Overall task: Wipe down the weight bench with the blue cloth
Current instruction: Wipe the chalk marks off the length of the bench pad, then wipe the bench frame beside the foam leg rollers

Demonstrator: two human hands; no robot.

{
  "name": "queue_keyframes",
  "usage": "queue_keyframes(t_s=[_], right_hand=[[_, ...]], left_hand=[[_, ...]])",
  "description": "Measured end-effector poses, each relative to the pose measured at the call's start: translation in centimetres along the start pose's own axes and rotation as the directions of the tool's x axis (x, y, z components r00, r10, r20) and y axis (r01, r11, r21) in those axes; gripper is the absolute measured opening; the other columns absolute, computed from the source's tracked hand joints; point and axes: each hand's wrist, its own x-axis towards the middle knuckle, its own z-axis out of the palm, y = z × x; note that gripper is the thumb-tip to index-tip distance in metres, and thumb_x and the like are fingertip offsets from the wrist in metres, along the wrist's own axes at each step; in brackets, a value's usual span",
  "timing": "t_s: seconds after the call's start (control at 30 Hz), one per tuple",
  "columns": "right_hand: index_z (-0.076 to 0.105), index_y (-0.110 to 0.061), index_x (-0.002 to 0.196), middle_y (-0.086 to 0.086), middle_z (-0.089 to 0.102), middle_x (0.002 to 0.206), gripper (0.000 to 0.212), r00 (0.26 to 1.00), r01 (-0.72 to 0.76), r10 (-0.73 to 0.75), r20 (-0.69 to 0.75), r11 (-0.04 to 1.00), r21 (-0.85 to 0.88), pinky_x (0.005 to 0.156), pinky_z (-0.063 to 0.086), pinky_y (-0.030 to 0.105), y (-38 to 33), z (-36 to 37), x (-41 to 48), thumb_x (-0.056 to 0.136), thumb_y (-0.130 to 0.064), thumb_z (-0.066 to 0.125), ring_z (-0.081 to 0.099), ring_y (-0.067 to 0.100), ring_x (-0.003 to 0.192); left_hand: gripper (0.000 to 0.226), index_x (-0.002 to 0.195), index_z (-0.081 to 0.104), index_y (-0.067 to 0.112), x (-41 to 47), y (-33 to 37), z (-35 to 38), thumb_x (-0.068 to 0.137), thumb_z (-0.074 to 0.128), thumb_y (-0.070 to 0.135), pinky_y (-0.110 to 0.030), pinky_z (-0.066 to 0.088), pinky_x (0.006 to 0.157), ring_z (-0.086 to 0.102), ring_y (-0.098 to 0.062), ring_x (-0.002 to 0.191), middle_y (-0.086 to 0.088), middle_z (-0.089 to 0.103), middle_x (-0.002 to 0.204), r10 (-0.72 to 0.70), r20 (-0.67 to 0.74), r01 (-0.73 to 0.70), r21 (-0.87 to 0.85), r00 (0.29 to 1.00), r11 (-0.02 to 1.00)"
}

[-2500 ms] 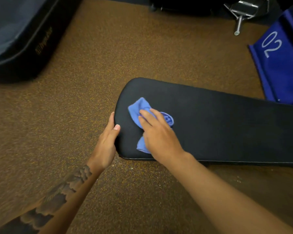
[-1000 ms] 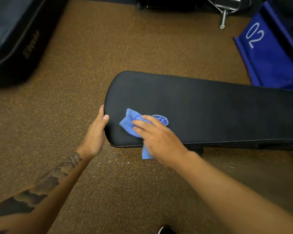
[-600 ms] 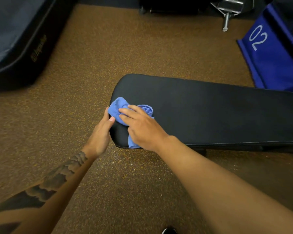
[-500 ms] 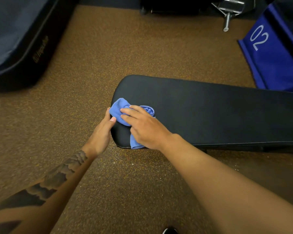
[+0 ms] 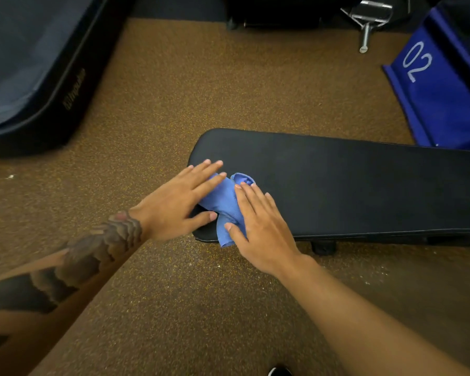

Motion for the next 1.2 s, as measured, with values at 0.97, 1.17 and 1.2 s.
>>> queue_keyframes(t_s=[0.97, 1.17, 1.2], right_hand=[[0.027, 0.001, 0.146, 0.020, 0.032, 0.151, 0.072, 0.994, -0.048, 0.049, -0.095, 0.999, 0.014, 0.114, 0.019, 0.033, -1.7, 0.8, 1.3, 0.082, 0.012, 0.056, 0.026, 0.032, 0.143], [0.022, 0.000, 0.148, 0.018, 0.027, 0.154, 0.079, 0.984, -0.066, 0.068, -0.163, 0.998, 0.014, 0.112, 0.012, 0.027, -2.1, -2.9, 1.2, 0.081, 0.007, 0.064, 0.024, 0.029, 0.144], [0.024, 0.001, 0.147, 0.018, 0.029, 0.153, 0.080, 0.982, -0.073, 0.074, -0.175, 0.997, 0.012, 0.111, 0.012, 0.027, -2.2, -3.7, 1.1, 0.080, 0.007, 0.066, 0.025, 0.030, 0.143]], left_hand=[[0.065, 0.147, 0.031, 0.017, 2.3, -0.8, 1.5, 0.089, 0.040, -0.010, -0.043, 0.033, 0.111, 0.021, -0.025, 0.144, -0.004, 0.029, 0.154, 0.009, 0.040, -0.007, -0.044, 0.999, 0.999], [0.068, 0.148, 0.026, 0.019, 3.9, 1.0, -2.4, 0.088, 0.039, -0.010, -0.045, 0.042, 0.104, 0.017, -0.022, 0.145, -0.001, 0.024, 0.156, 0.033, 0.030, -0.032, -0.026, 0.999, 0.999], [0.070, 0.149, 0.025, 0.020, 4.3, 1.4, -3.2, 0.087, 0.039, -0.011, -0.046, 0.041, 0.104, 0.016, -0.022, 0.145, -0.001, 0.023, 0.157, 0.043, 0.038, -0.042, -0.019, 0.998, 0.999]])
